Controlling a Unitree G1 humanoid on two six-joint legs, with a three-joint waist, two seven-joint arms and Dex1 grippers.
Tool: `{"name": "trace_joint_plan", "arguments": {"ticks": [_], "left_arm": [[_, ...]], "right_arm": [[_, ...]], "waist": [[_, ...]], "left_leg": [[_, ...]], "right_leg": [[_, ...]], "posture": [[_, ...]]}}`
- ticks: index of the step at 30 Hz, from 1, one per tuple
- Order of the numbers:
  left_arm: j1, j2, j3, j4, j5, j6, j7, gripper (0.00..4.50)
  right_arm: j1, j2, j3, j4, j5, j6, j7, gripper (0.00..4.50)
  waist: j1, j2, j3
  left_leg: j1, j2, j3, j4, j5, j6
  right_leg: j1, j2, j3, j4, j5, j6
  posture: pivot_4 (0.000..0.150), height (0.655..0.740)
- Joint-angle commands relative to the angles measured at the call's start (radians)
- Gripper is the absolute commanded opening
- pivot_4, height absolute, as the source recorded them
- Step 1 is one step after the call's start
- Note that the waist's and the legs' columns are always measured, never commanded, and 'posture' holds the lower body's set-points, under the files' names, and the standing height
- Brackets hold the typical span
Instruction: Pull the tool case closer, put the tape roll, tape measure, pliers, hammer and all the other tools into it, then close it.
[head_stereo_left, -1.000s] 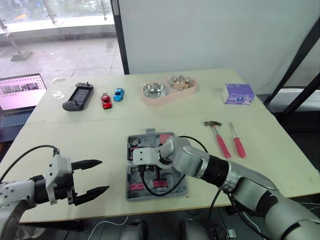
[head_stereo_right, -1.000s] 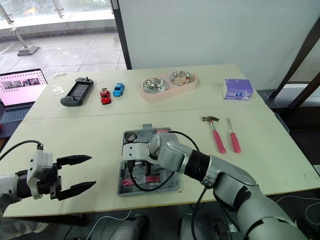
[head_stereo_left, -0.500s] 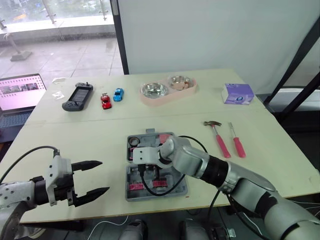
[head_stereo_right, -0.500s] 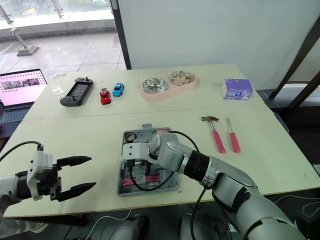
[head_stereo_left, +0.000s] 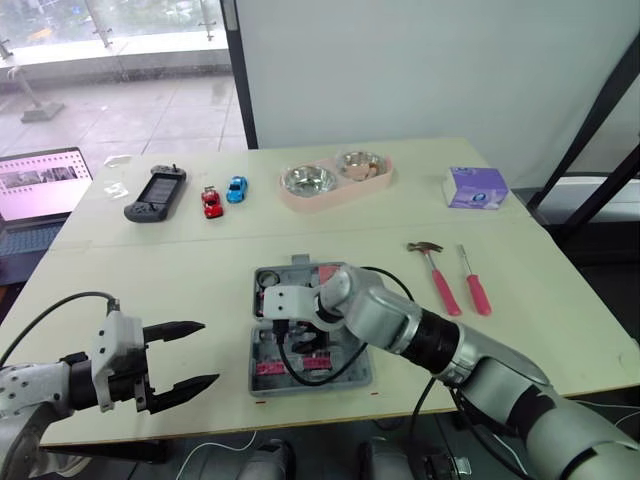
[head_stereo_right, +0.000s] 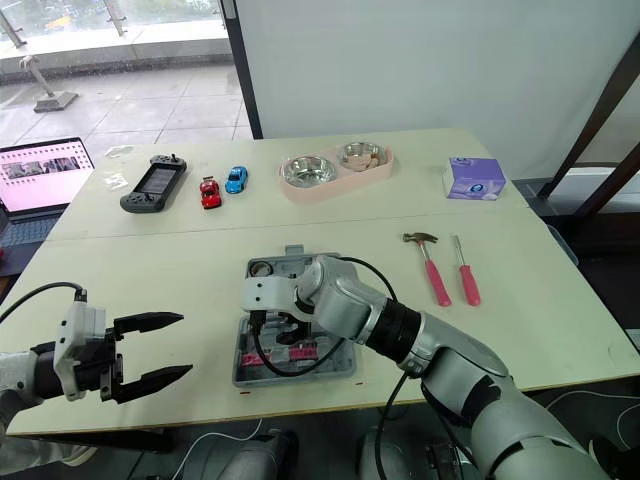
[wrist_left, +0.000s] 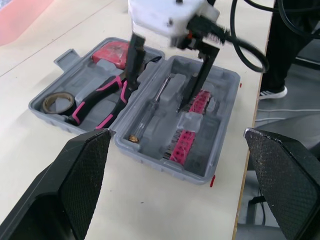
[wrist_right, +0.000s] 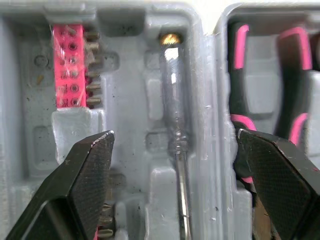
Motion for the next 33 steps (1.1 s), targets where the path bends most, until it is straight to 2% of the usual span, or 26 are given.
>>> {"name": "trace_joint_plan", "arguments": {"ticks": [1, 4, 5, 6, 7, 8, 11, 13, 16, 21, 33], "left_arm": [[0.002, 0.005, 0.027, -0.029, -0.020, 0.003, 0.003, 4.50], [0.005, 0.003, 0.027, -0.030, -0.018, 0.002, 0.006, 4.50], [0.005, 0.002, 0.026, -0.031, -0.018, 0.002, 0.007, 4.50], [0.006, 0.002, 0.027, -0.031, -0.019, 0.003, 0.008, 4.50], [0.007, 0.002, 0.027, -0.032, -0.019, 0.003, 0.008, 4.50], [0.008, 0.002, 0.027, -0.033, -0.018, 0.003, 0.009, 4.50], [0.010, 0.001, 0.028, -0.035, -0.020, 0.004, 0.011, 4.50], [0.009, 0.002, 0.029, -0.034, -0.021, 0.004, 0.012, 4.50], [0.009, 0.001, 0.028, -0.035, -0.021, 0.004, 0.014, 4.50], [0.003, 0.003, 0.026, -0.031, -0.020, 0.005, 0.014, 4.50], [-0.004, 0.000, 0.022, -0.035, -0.019, 0.012, 0.020, 4.50]], "right_arm": [[0.014, 0.009, -0.082, -0.069, 0.027, 0.020, -0.014, 4.21], [0.066, 0.012, -0.152, -0.108, 0.037, -0.017, -0.062, 4.21], [0.085, 0.015, -0.173, -0.115, 0.042, -0.012, -0.077, 3.70], [0.099, 0.014, -0.185, -0.121, 0.045, -0.015, -0.084, 3.44], [0.122, 0.018, -0.206, -0.131, 0.056, -0.020, -0.094, 2.99], [0.144, 0.027, -0.229, -0.140, 0.069, -0.027, -0.106, 2.36], [0.206, 0.027, -0.253, -0.161, 0.081, -0.094, -0.129, 1.08], [0.249, 0.035, -0.274, -0.154, 0.085, -0.130, -0.158, 0.03], [0.328, 0.038, -0.292, -0.137, 0.086, -0.225, -0.196, 0.03], [0.373, 0.042, -0.287, -0.098, 0.078, -0.278, -0.216, 0.03], [0.394, 0.041, -0.266, 0.029, 0.042, -0.272, -0.243, 0.03]], "waist": [[0.001, 0.000, 0.000], [0.002, 0.000, 0.000], [0.003, 0.000, 0.000], [0.003, 0.000, 0.000], [0.003, 0.000, 0.000], [0.003, 0.000, 0.000], [0.003, 0.000, 0.000], [0.001, 0.000, 0.000], [0.003, 0.000, 0.000], [0.002, 0.000, 0.000], [0.002, -0.001, 0.000]], "left_leg": [[0.000, 0.000, 0.000, 0.000, 0.000, 0.000], [0.000, 0.000, 0.000, 0.000, 0.000, 0.000], [0.000, 0.000, 0.000, 0.000, 0.000, 0.000], [0.000, 0.000, 0.000, 0.000, 0.000, 0.000], [0.000, 0.000, 0.000, 0.000, 0.000, 0.000], [0.000, 0.000, 0.000, 0.000, 0.000, 0.000], [0.000, 0.000, 0.000, 0.000, 0.000, 0.000], [0.000, 0.000, 0.000, 0.000, 0.000, 0.000], [0.000, 0.000, 0.000, -0.001, 0.000, 0.000], [0.000, 0.000, 0.000, -0.001, 0.000, 0.000], [0.000, 0.000, 0.000, -0.001, 0.000, 0.000]], "right_leg": [[0.000, 0.000, 0.000, 0.000, 0.000, 0.000], [0.000, 0.000, 0.000, 0.000, 0.000, 0.000], [0.000, 0.000, 0.000, 0.000, 0.000, 0.000], [0.000, 0.000, 0.000, 0.000, 0.000, 0.000], [0.000, 0.000, 0.000, 0.000, 0.000, 0.000], [0.000, 0.000, 0.000, 0.000, 0.000, 0.000], [0.000, 0.000, 0.000, 0.000, 0.000, 0.000], [0.001, 0.000, 0.000, 0.000, 0.000, 0.000], [0.001, 0.000, 0.000, 0.000, 0.000, 0.000], [0.001, 0.000, 0.000, -0.001, 0.000, 0.000], [0.002, 0.000, 0.000, -0.001, 0.000, 0.000]], "posture": [[0.150, 0.7233], [0.150, 0.7233], [0.150, 0.7233], [0.150, 0.7233], [0.150, 0.7233], [0.150, 0.7233], [0.150, 0.7233], [0.150, 0.7233], [0.150, 0.7233], [0.150, 0.7233], [0.150, 0.7233]]}}
